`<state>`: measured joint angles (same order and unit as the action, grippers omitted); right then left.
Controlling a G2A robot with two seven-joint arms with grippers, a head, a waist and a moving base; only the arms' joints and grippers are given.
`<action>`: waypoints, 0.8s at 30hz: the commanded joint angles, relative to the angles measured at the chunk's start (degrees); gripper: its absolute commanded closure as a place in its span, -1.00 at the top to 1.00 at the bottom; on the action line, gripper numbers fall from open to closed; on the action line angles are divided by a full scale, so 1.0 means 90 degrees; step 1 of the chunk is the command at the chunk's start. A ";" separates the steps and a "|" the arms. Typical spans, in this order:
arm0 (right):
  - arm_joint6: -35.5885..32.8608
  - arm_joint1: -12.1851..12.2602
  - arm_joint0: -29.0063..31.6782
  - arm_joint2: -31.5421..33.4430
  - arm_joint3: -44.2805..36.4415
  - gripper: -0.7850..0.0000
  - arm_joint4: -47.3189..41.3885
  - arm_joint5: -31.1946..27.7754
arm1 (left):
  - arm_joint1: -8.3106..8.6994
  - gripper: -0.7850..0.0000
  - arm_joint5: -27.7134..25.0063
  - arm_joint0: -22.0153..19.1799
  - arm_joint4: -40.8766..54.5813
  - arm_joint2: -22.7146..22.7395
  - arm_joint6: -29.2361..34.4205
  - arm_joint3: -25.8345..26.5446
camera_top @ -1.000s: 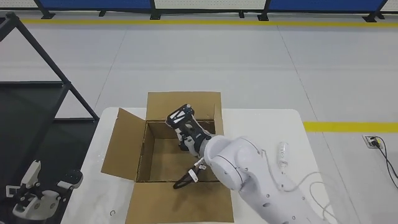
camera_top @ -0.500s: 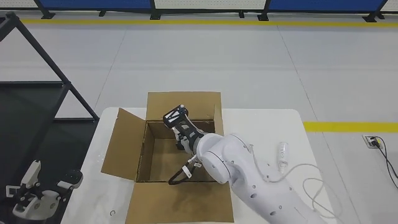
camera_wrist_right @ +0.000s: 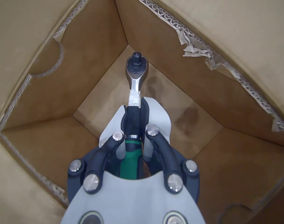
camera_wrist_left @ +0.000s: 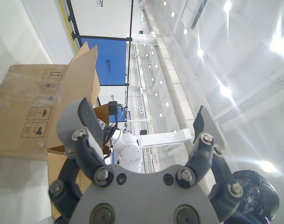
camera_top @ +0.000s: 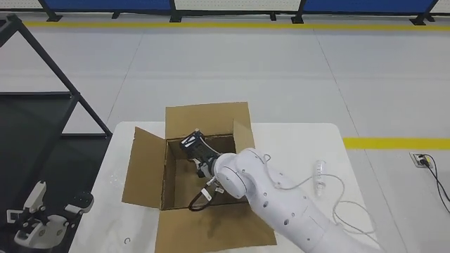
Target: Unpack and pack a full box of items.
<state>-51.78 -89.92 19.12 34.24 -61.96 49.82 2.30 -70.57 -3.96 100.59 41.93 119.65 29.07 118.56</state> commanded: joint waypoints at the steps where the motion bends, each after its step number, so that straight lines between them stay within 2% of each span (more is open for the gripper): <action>1: 0.0066 -0.0128 -0.0119 -0.0131 0.0363 -1.00 -0.0059 0.0006 | 0.0000 1.00 0.0000 0.0000 0.0000 0.0000 0.0000 0.0000; 12: -0.0006 -0.0787 -0.0553 -0.0714 0.1636 -1.00 -0.0186 -0.0111 | 0.0000 1.00 0.0000 0.0000 0.0000 0.0000 0.0000 0.0000; 24: -0.0120 -0.1182 -0.0663 -0.0864 0.2301 -0.99 -0.0100 -0.0224 | 0.0000 1.00 0.0000 0.0000 0.0000 0.0000 0.0000 0.0000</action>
<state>-52.85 -100.38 13.20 26.45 -41.52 48.82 0.26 -70.57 -3.96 100.59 41.93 119.65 29.07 118.56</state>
